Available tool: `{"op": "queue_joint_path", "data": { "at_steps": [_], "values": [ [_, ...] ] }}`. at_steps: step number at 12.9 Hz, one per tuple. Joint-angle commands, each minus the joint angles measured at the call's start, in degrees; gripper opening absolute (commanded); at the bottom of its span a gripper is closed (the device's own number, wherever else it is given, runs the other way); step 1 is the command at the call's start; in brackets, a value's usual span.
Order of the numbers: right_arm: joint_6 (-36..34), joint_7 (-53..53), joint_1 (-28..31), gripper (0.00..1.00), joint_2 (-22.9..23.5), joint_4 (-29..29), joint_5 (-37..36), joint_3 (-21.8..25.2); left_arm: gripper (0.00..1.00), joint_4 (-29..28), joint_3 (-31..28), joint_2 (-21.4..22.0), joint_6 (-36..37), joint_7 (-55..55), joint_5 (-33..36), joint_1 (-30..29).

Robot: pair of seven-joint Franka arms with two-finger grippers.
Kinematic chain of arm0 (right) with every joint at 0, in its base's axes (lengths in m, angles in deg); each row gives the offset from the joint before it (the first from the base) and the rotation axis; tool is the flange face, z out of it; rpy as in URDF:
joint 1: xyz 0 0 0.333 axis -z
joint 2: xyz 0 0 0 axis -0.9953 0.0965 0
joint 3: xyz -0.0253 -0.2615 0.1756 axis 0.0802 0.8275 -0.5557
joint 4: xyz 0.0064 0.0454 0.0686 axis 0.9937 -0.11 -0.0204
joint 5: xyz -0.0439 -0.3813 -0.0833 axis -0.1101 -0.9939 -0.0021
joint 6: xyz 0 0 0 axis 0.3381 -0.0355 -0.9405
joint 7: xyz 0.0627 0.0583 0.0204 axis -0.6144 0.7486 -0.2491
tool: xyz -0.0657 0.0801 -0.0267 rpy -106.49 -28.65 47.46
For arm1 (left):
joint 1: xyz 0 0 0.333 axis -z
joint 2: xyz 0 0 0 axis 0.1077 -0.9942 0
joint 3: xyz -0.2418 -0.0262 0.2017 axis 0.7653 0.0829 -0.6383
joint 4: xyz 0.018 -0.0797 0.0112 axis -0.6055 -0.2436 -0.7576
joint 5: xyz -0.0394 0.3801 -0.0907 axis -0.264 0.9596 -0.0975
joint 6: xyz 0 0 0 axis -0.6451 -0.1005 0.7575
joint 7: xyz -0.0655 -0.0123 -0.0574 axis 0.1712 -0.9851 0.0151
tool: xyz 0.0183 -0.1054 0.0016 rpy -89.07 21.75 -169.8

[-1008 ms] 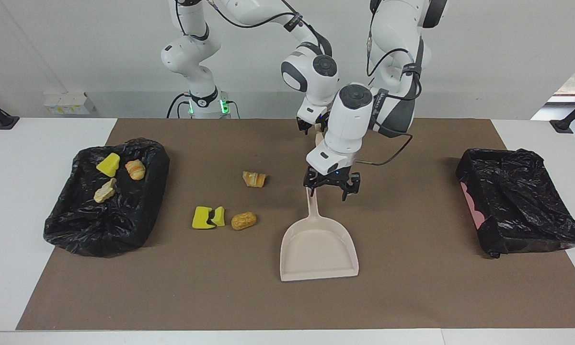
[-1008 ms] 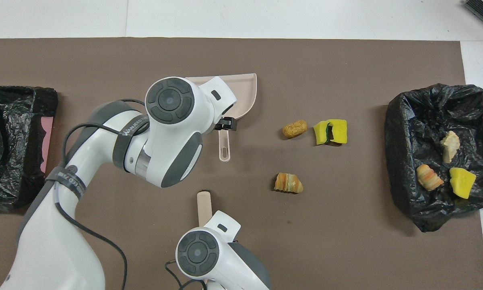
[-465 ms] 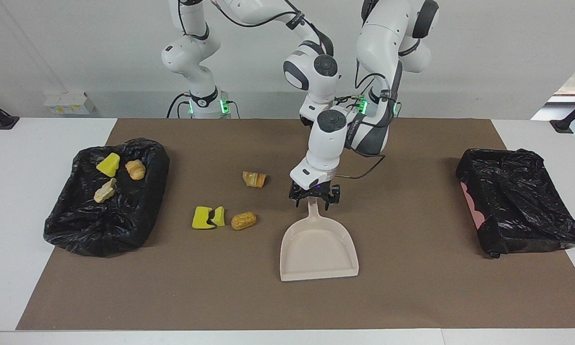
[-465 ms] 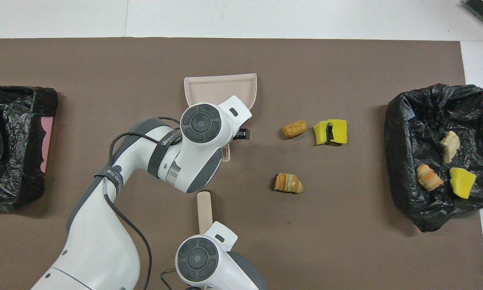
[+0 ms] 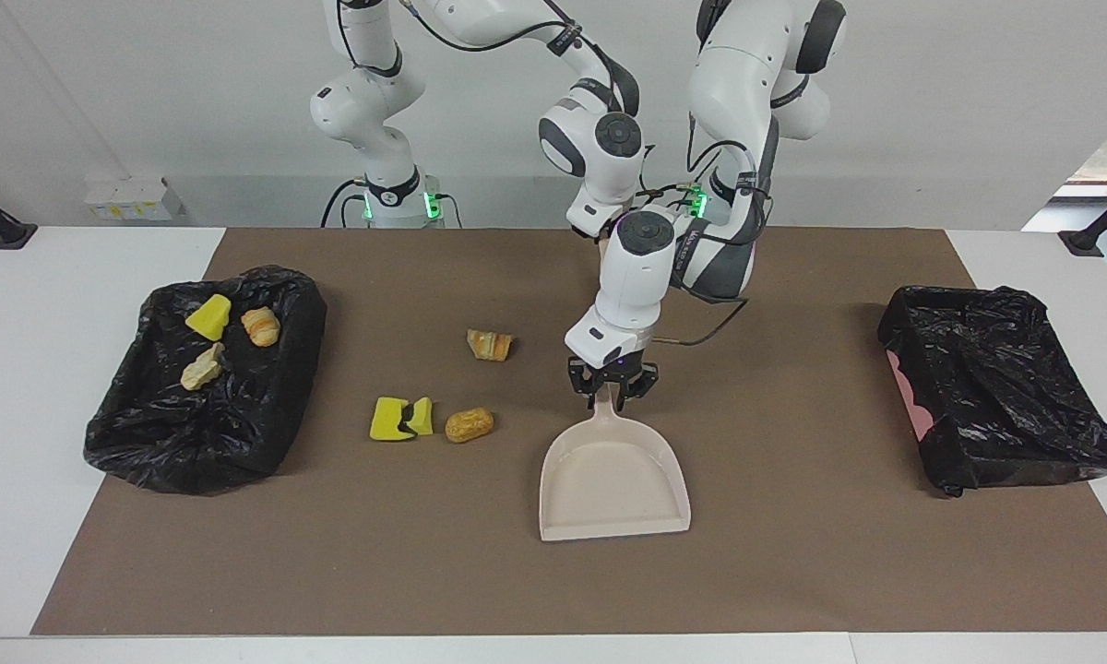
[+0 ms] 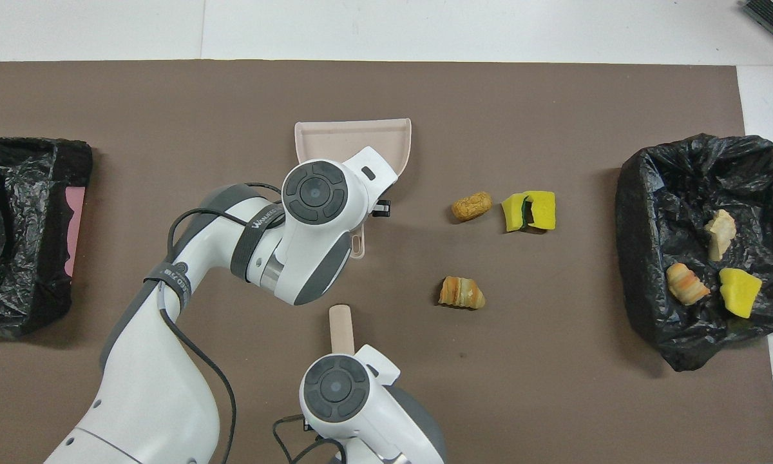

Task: Sweep and dump trash in bin
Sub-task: 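Grasp the brush with the right gripper and lift it toward the pieces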

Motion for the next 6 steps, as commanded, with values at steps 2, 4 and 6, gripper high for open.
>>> {"op": "queue_joint_path", "data": {
  "at_steps": [2,4,6],
  "values": [
    [-7.8,-0.5,8.9,0.00,-7.2,-1.4,-0.4,-0.2,0.00,0.5,-0.3,1.7,-0.6,0.2,7.7,-1.0],
    [-11.4,-4.5,13.6,0.00,-9.3,-1.3,-3.9,-0.2,0.00,-0.8,-0.3,5.8,0.9,3.3,8.1,-2.6],
    [-13.6,-8.0,18.7,0.00,-9.8,-0.2,-7.7,-0.3,0.00,-1.2,-0.3,8.1,6.6,15.7,8.1,-4.6]
  ]
}}
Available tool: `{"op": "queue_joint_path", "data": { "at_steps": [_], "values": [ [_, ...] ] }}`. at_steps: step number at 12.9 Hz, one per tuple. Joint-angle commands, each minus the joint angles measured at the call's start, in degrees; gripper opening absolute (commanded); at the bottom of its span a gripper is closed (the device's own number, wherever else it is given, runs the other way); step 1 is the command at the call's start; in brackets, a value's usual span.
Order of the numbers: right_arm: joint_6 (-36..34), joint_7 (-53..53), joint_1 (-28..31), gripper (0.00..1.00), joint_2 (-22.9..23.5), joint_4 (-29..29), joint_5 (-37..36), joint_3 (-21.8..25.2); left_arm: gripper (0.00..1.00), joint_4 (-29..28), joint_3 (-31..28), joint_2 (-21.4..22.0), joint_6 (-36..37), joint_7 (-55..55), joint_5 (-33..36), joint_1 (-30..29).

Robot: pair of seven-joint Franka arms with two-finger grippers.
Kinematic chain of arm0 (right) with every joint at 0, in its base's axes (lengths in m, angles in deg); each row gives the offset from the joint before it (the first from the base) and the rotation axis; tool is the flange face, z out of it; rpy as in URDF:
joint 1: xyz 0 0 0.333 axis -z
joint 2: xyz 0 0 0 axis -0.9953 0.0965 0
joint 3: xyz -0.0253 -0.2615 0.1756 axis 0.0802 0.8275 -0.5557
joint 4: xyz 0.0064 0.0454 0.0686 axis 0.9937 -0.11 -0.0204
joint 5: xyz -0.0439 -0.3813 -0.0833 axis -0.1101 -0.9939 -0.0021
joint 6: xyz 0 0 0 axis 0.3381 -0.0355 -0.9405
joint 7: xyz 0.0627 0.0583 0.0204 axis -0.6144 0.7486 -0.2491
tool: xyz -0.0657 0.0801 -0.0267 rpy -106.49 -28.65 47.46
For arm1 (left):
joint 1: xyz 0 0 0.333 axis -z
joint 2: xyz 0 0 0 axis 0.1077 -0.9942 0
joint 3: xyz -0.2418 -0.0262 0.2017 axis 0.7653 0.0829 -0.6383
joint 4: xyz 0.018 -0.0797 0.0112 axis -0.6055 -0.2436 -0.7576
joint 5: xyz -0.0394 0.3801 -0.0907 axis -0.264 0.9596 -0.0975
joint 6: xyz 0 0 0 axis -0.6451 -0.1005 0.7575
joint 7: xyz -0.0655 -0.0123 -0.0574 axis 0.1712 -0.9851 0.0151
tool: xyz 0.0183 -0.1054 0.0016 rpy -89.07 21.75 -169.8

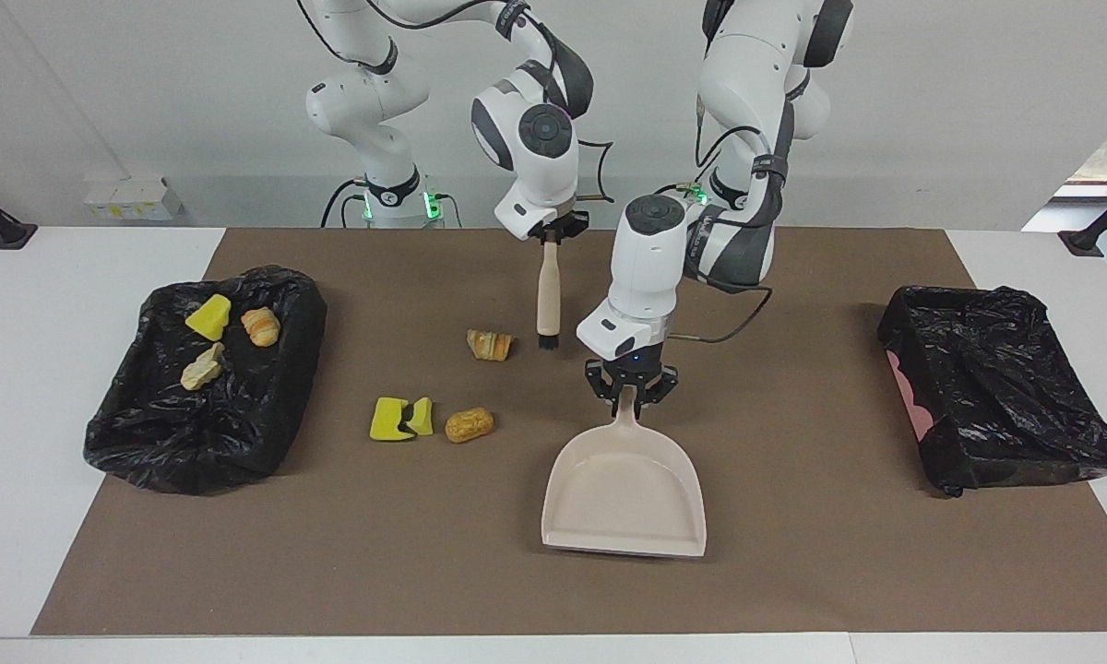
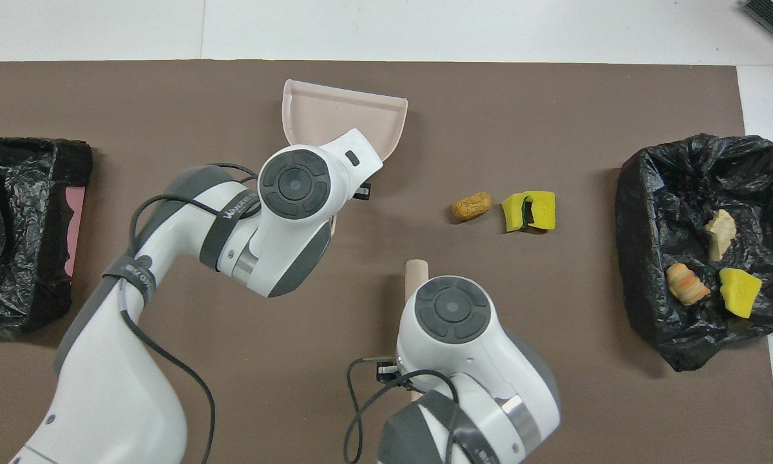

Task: Sweep and dump trash in bin
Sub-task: 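Grasp the brush with the right gripper and lift it toward the pieces, then sweep pieces with the right brush into the dustpan held by the left gripper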

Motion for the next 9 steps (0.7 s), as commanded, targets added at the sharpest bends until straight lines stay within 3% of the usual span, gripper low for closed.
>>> {"op": "queue_joint_path", "data": {
  "at_steps": [1,5,9],
  "values": [
    [-2.3,-5.1,6.7,0.00,-0.6,0.8,-5.2,-0.7,0.00,-2.1,0.2,4.8,6.2,14.7,1.1,-2.2],
    [0.2,-11.5,16.4,0.00,1.8,1.1,-14.4,-0.7,0.00,-2.1,0.2,6.3,15.1,34.5,1.1,-4.2],
    [4.9,-24.5,27.4,0.00,3.9,0.7,-22.7,-0.7,0.00,-6.6,0.2,8.3,15.5,56.8,1.1,-6.9]
  ]
}}
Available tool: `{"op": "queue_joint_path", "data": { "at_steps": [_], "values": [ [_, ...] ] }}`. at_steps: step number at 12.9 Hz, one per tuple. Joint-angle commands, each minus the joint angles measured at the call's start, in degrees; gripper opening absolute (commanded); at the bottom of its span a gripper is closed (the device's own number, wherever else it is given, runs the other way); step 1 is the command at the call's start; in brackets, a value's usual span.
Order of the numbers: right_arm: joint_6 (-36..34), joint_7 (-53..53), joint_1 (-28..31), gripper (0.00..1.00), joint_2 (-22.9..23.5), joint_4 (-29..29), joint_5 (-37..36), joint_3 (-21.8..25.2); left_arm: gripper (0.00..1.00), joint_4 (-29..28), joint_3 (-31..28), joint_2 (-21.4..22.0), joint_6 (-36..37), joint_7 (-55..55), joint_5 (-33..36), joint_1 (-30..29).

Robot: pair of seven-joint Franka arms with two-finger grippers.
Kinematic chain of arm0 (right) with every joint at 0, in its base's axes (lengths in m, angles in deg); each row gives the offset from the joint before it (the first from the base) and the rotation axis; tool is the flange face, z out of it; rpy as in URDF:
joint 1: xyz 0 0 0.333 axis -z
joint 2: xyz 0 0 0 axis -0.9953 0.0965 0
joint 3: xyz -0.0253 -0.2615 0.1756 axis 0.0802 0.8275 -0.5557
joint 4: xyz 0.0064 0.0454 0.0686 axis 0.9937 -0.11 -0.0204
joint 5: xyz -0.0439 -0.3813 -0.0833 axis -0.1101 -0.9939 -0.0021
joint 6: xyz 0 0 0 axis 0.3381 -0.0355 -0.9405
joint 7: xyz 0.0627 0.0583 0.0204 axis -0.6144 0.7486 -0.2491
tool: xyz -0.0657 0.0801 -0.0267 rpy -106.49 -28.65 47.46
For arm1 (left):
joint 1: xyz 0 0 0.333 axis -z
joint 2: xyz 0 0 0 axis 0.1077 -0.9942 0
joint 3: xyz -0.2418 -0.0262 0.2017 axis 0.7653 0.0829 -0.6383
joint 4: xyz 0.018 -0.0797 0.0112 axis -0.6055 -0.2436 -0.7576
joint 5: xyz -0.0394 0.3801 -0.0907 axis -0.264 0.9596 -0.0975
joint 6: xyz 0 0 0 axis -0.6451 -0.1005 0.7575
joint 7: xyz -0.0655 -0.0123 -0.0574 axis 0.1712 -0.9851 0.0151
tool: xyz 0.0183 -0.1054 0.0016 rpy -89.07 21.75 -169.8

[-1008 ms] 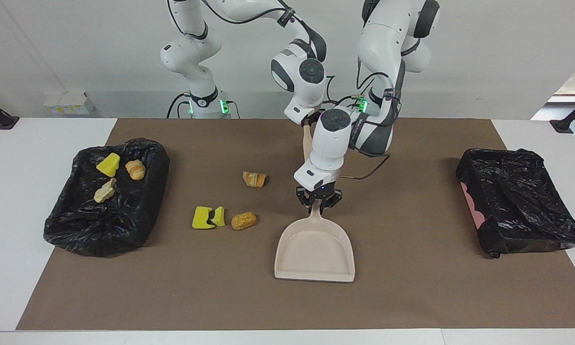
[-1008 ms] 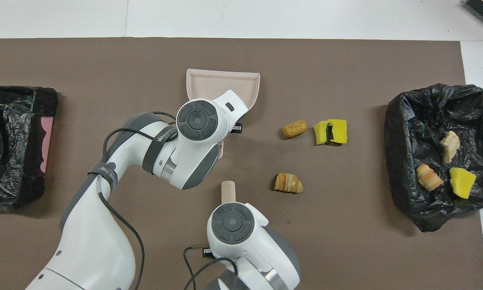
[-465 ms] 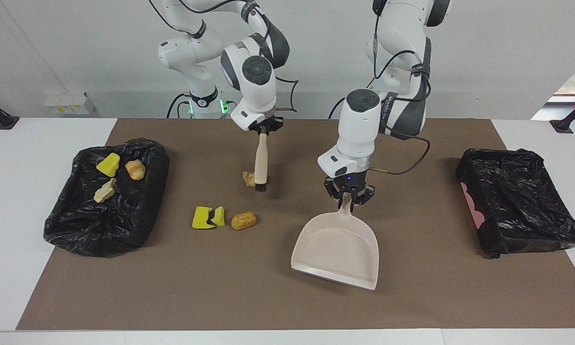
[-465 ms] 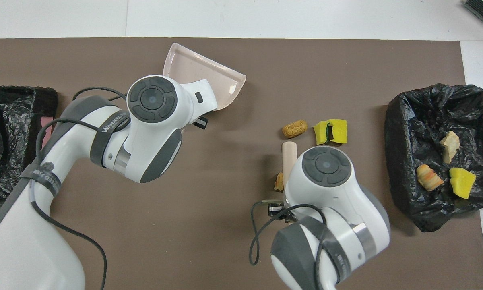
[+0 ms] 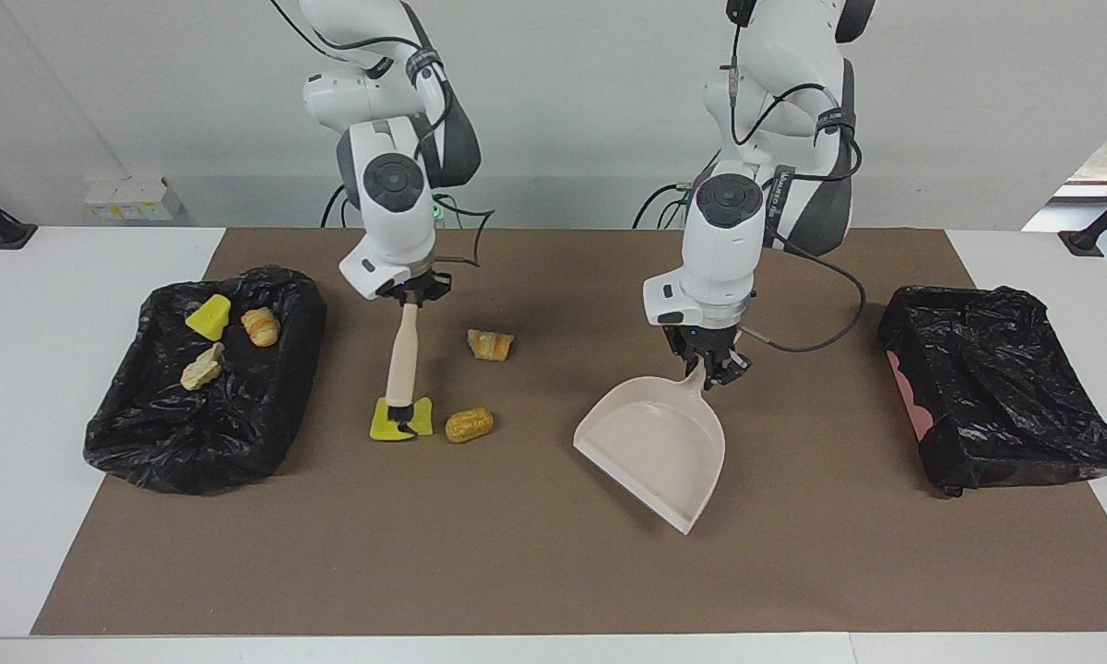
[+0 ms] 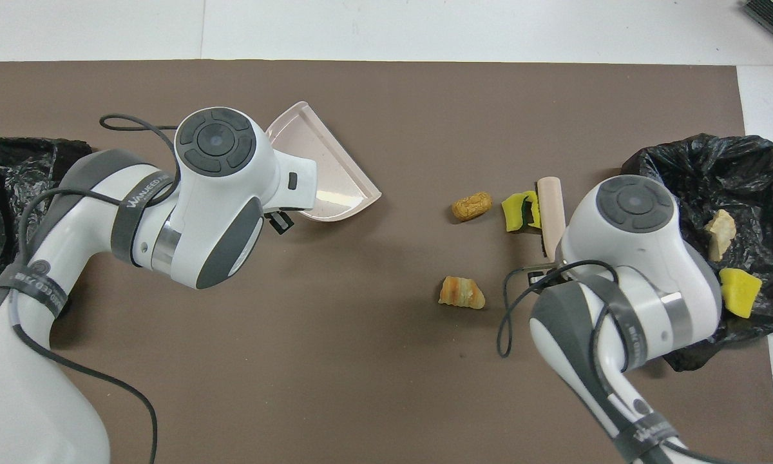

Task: Sweep and dump trash in bin
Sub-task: 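Sweep pieces with the right brush into the dustpan held by the left gripper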

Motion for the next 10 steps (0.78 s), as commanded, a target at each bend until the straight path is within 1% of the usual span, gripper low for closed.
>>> {"op": "queue_joint_path", "data": {
  "at_steps": [1,3,4,6,8,10],
  "values": [
    [3.3,-6.0,5.8,0.00,2.3,0.0,-2.7,-0.9,0.00,-5.4,0.2,3.7,-0.1,15.0,0.9,-2.0],
    [5.8,-6.4,5.8,0.00,4.6,0.0,-2.7,-0.9,0.00,-6.7,0.3,4.3,0.4,21.5,0.9,-3.0],
    [7.3,-6.3,5.3,0.00,5.9,-0.2,-2.7,-0.9,0.00,-9.6,0.3,6.2,0.2,23.1,1.0,-2.2],
    [9.5,-5.6,2.9,0.00,8.6,0.6,-2.6,-1.0,0.00,-15.7,0.3,9.1,-4.4,23.0,1.0,-0.4],
    [9.5,-4.5,-0.3,0.00,9.9,2.6,-1.2,-1.0,0.00,-17.5,0.2,9.4,-5.2,22.7,1.1,0.8],
    [9.2,-2.9,-3.4,0.00,10.1,3.5,2.5,-1.2,0.00,-18.5,0.3,9.9,-5.4,22.8,1.1,0.7]
  ]
}}
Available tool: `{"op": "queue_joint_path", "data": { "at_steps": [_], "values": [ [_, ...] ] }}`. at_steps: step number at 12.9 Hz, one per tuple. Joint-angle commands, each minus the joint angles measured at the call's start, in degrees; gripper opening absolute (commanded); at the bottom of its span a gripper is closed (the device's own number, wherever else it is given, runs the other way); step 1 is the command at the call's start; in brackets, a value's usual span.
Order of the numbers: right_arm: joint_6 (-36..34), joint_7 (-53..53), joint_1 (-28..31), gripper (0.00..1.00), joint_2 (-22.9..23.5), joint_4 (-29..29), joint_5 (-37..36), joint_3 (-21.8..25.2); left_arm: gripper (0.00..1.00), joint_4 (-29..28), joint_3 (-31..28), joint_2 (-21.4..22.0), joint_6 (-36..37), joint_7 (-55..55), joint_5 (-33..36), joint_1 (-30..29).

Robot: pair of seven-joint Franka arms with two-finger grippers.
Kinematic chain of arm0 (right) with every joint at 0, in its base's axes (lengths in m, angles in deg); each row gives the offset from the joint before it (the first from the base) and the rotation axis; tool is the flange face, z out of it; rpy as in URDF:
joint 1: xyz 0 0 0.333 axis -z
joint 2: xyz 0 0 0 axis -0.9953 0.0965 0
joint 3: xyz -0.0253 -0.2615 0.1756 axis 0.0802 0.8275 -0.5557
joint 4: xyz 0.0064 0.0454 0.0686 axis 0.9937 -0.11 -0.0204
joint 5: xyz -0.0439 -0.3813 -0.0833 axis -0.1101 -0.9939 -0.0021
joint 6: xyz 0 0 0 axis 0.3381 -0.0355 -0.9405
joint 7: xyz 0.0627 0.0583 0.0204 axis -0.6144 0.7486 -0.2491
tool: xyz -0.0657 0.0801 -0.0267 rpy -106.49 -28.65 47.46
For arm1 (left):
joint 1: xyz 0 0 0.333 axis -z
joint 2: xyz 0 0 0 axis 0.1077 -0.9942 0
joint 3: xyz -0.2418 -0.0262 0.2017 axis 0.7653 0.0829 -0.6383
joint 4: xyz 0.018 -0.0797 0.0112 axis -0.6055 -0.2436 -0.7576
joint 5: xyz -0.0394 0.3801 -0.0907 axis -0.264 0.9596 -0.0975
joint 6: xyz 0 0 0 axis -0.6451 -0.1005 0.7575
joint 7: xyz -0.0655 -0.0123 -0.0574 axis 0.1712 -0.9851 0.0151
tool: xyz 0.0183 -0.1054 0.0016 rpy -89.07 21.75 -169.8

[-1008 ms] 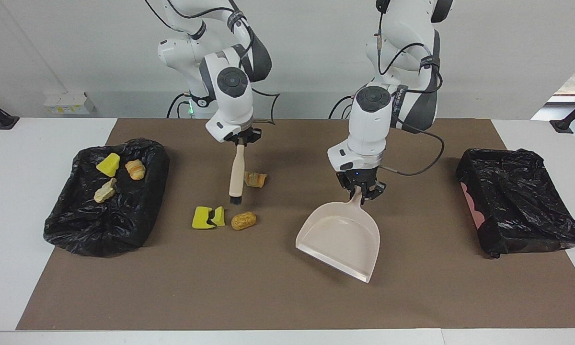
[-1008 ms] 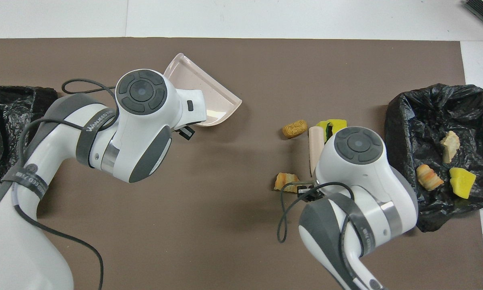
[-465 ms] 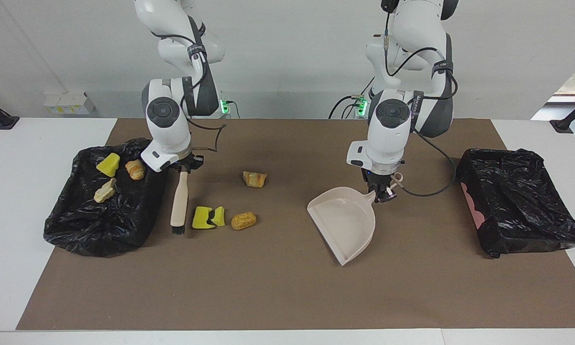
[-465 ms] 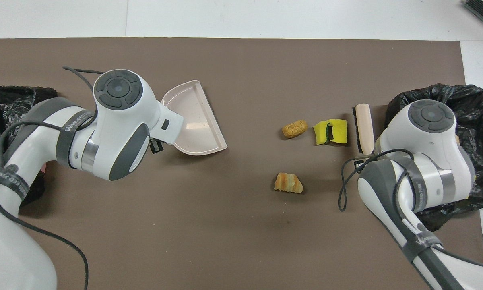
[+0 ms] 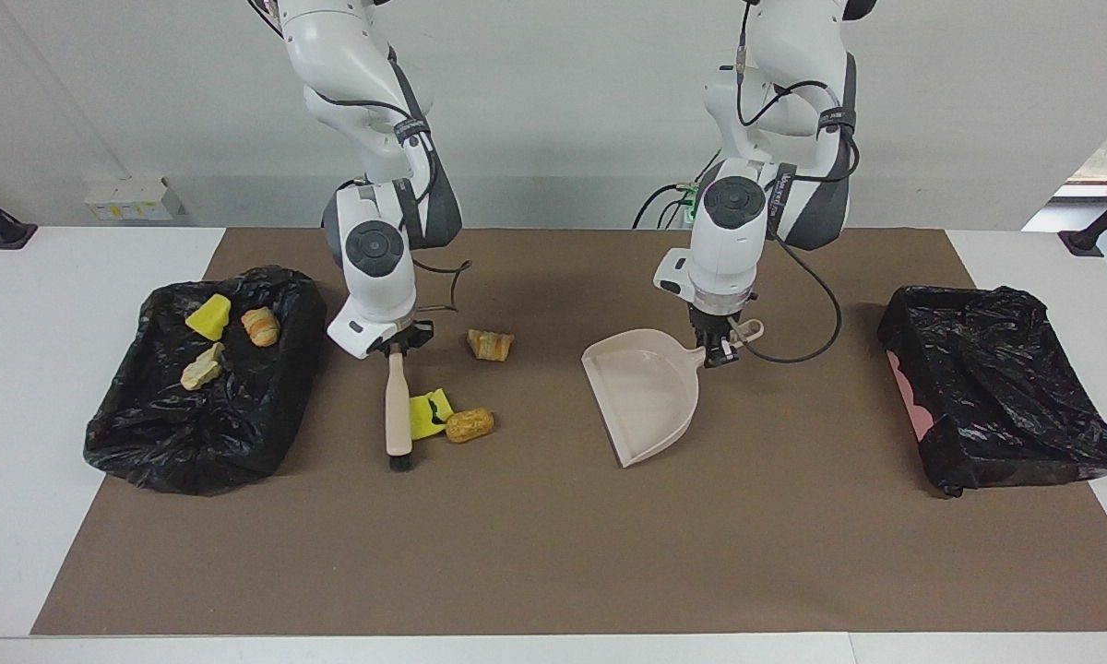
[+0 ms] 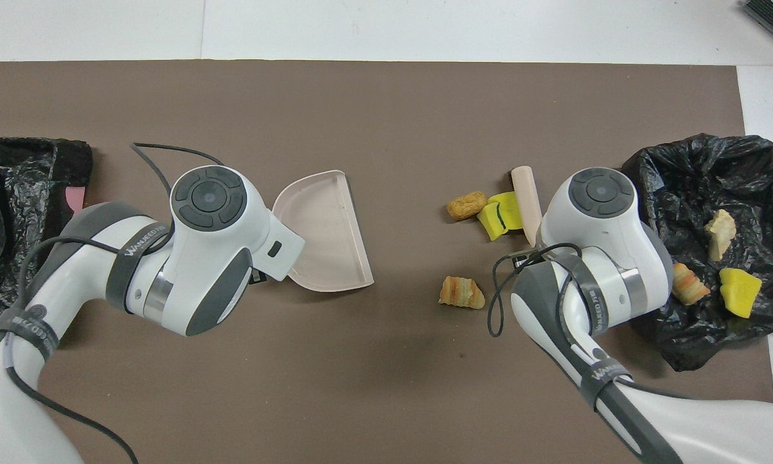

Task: Sweep and dump trash in bin
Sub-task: 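Sweep pieces with the right brush into the dustpan held by the left gripper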

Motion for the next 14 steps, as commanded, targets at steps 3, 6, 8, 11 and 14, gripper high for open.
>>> {"op": "queue_joint_path", "data": {
  "at_steps": [3,6,8,11,14],
  "values": [
    [-0.2,4.2,-7.4,0.00,2.7,3.6,7.5,-0.5,0.00,-6.1,-0.4,3.4,-4.6,0.7,1.1,-0.1],
    [0.8,5.2,-12.5,0.00,4.1,5.0,11.9,-0.6,0.00,-7.0,-0.4,3.7,-5.4,1.0,1.1,-0.9],
    [1.3,5.1,-15.7,0.00,4.1,5.5,15.0,-0.6,0.00,-7.2,-0.4,3.8,-5.3,1.1,1.1,-1.1],
    [2.9,5.2,-20.0,0.00,5.0,6.2,19.1,-0.8,0.00,-7.3,-0.4,3.8,-5.4,0.9,1.1,-1.1],
    [3.7,5.4,-22.4,0.00,5.3,8.0,27.5,-0.9,0.00,-7.3,-0.4,3.8,-5.7,1.2,1.0,-1.5]
  ]
}}
